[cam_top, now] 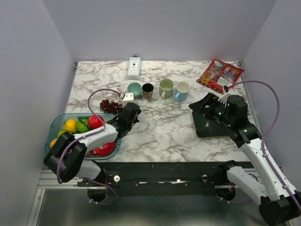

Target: Turn the mug right side up

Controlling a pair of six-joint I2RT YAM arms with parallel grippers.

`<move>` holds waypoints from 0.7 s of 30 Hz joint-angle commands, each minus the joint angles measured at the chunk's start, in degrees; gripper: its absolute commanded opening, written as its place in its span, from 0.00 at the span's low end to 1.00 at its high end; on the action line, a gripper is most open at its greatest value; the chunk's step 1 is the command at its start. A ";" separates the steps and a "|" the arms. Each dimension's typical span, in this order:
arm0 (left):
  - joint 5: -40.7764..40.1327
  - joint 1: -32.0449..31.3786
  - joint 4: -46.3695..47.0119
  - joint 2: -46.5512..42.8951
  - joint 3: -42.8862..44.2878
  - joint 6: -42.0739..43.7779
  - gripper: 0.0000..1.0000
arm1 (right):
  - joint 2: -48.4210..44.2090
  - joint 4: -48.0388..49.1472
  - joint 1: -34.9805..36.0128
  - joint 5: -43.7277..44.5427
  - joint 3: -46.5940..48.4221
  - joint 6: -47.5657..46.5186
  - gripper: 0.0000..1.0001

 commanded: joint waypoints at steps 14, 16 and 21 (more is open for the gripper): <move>-4.57 0.52 3.27 1.74 -0.73 -5.42 0.65 | 5.42 -12.65 0.41 12.36 4.62 3.43 1.00; -4.83 -0.09 2.48 0.95 -0.83 -5.69 0.74 | 7.17 -13.98 0.32 15.95 5.15 4.82 1.00; -5.45 -1.15 -1.03 -2.56 0.23 -6.39 0.85 | 8.59 -17.58 0.14 23.77 5.06 7.29 1.00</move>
